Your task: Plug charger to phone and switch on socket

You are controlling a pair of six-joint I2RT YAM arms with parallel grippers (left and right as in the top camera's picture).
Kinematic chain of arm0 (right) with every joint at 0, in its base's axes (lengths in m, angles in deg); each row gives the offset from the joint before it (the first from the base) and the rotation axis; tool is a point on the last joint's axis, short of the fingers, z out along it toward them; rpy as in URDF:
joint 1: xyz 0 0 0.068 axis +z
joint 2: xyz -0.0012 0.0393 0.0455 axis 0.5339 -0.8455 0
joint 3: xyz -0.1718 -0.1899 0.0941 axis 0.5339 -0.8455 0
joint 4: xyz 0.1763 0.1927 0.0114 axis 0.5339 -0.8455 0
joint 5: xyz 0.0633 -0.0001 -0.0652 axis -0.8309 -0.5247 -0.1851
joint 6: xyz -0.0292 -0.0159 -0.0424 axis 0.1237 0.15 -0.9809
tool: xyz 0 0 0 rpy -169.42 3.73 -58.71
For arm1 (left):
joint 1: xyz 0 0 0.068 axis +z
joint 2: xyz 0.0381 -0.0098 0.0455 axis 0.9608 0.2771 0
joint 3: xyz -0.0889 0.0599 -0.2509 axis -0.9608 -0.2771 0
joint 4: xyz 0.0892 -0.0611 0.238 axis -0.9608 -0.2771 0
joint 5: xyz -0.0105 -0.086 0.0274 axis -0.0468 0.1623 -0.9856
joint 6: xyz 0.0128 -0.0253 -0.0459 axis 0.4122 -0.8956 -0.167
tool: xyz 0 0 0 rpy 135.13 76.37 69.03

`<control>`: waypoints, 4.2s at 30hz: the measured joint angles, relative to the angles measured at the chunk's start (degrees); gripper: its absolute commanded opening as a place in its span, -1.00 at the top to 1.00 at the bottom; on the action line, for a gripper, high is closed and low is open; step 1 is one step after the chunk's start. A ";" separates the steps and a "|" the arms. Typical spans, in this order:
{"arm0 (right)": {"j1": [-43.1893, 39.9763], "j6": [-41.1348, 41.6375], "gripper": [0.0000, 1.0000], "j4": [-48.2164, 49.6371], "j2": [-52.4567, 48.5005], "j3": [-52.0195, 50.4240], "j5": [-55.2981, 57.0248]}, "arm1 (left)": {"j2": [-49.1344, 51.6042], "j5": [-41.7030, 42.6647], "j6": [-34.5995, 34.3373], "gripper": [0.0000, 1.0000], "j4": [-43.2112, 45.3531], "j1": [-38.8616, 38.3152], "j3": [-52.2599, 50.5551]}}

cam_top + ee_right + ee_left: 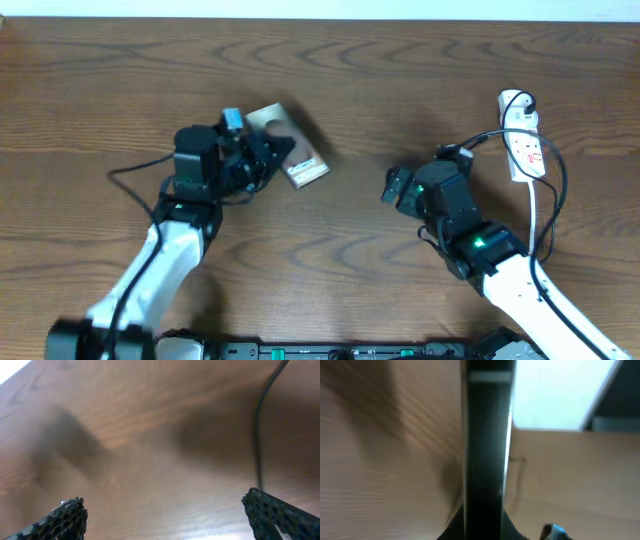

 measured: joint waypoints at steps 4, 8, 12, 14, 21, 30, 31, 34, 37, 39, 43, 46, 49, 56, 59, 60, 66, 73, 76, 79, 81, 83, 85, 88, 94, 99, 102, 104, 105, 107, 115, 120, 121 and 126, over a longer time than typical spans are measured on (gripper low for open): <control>0.00 -2.71 -0.98 -0.61 0.42 0.55 3.02 | 7.76 9.22 -8.39 0.85 8.28 -0.02 -0.11; 0.00 -3.96 -0.75 -0.48 0.35 0.55 4.55 | 12.98 14.62 -14.01 0.85 9.70 -0.04 -0.09; 0.00 -4.61 -0.68 0.26 -0.31 0.55 9.68 | 14.60 17.25 -16.57 0.85 10.01 -0.04 -0.11; -0.15 -4.63 -0.65 0.28 -1.42 0.57 12.07 | 14.58 17.90 -17.05 0.85 10.99 -0.04 -0.11; -6.73 -0.55 -0.57 -3.30 -13.68 5.03 18.53 | 14.58 18.93 -17.88 0.85 10.95 -0.04 -0.11; -11.37 4.66 -0.52 -2.32 -29.97 13.97 24.15 | 14.58 18.93 -18.03 0.85 10.97 -0.57 -0.11; -11.76 5.55 -0.50 -1.42 -31.41 14.16 24.59 | 14.58 18.93 -18.03 0.85 10.95 -0.79 -0.11; -12.90 7.69 -0.47 2.71 -35.10 14.19 25.35 | 14.58 18.97 -17.92 0.85 10.95 -1.11 -0.11; -13.88 8.46 -0.43 7.56 -37.73 14.25 25.38 | 14.58 18.95 -17.79 0.85 10.97 -1.16 -0.11; -14.34 8.70 -0.41 10.43 -39.32 14.27 25.38 | 14.58 18.88 -17.79 0.85 10.95 -1.16 -0.11; -14.67 9.01 -0.37 14.01 -41.40 14.32 24.92 | 14.58 18.18 -17.77 0.85 10.95 -1.16 -0.11; -14.67 9.16 -0.30 15.98 -43.50 14.40 24.28 | 14.58 17.11 -17.77 0.85 10.95 -1.16 -0.11; -14.67 9.16 -0.16 16.76 -45.16 14.43 24.57 | 14.58 16.61 -17.75 0.85 10.95 -1.16 -0.11; -14.78 7.52 0.66 17.57 -46.27 15.04 25.35 | 14.58 16.04 -17.44 0.85 10.95 -1.16 -0.11; -14.49 4.87 0.92 18.64 -46.38 15.13 24.33 | 14.58 15.91 -17.38 0.85 10.95 -1.16 -0.11; -14.29 3.69 0.98 18.95 -46.42 15.13 24.00 | 14.58 15.85 -17.38 0.85 10.95 -1.16 -0.11; -12.76 -3.37 0.98 19.15 -46.45 15.23 22.84 | 14.58 15.85 -17.38 0.85 10.95 -1.16 -0.11; -8.15 -15.15 0.98 14.45 -44.81 16.41 16.04 | 14.58 15.85 -16.04 0.85 10.95 -1.16 -0.11; -5.11 -17.27 0.98 7.10 -42.62 16.96 11.76 | 14.58 15.87 -15.85 0.85 10.95 -1.16 -0.11; -2.69 -18.21 0.95 0.31 -40.76 17.31 8.31 | 14.58 15.85 -14.88 0.85 10.95 -1.16 -0.11; -1.53 -18.51 0.67 -3.67 -40.00 17.57 6.51 | 14.58 15.85 -14.27 0.85 10.95 -1.16 -0.11; -0.63 -18.91 0.25 -6.23 -39.50 17.81 5.75 | 14.58 15.87 -13.64 0.85 10.95 -1.16 -0.11; -0.22 -18.88 -0.09 -6.75 -39.10 17.90 5.46 | 14.58 15.87 -13.25 0.85 10.95 -1.16 -0.11; 0.04 -19.12 -0.55 -5.84 -38.91 17.99 4.85 | 14.58 15.87 -12.83 0.85 10.95 -1.16 -0.11; -0.42 -19.04 -0.61 -1.92 -39.50 18.12 1.81 | 14.58 15.93 -11.78 0.85 10.95 -1.16 -0.11; -1.29 -19.02 -0.53 -0.15 -39.89 18.10 0.07 | 14.58 16.11 -11.69 0.85 10.95 -1.16 -0.11; -1.53 -18.97 -0.46 0.02 -39.98 18.10 -0.26 | 14.58 16.11 -11.54 0.85 10.95 -1.16 -0.11; -1.53 -18.75 -0.41 -0.39 -39.98 18.10 -0.15 | 14.58 16.15 -11.54 0.85 10.95 -1.16 -0.11; -1.53 -18.51 -0.38 -0.61 -39.98 18.10 -0.04 | 14.58 16.17 -11.52 0.85 10.95 -1.16 -0.11; -1.53 -18.08 -0.35 -0.94 -39.98 18.16 0.28 | 14.58 16.33 -11.52 0.85 10.95 -1.16 -0.11; -1.95 -16.31 -0.24 -1.29 -39.98 18.08 4.39 | 14.58 16.55 -11.52 0.85 10.95 -1.16 -0.11; -3.15 -15.65 -0.01 -1.31 -40.04 17.97 6.56 | 14.58 16.79 -11.54 0.85 10.95 -1.18 -0.11; -3.34 -15.47 0.03 -1.31 -40.06 17.94 6.60 | 14.58 16.79 -11.52 0.85 10.95 -1.18 -0.11; -3.45 -15.10 0.24 -1.38 -40.09 17.92 5.57 | 14.58 16.81 -11.52 0.85 10.95 -1.16 -0.11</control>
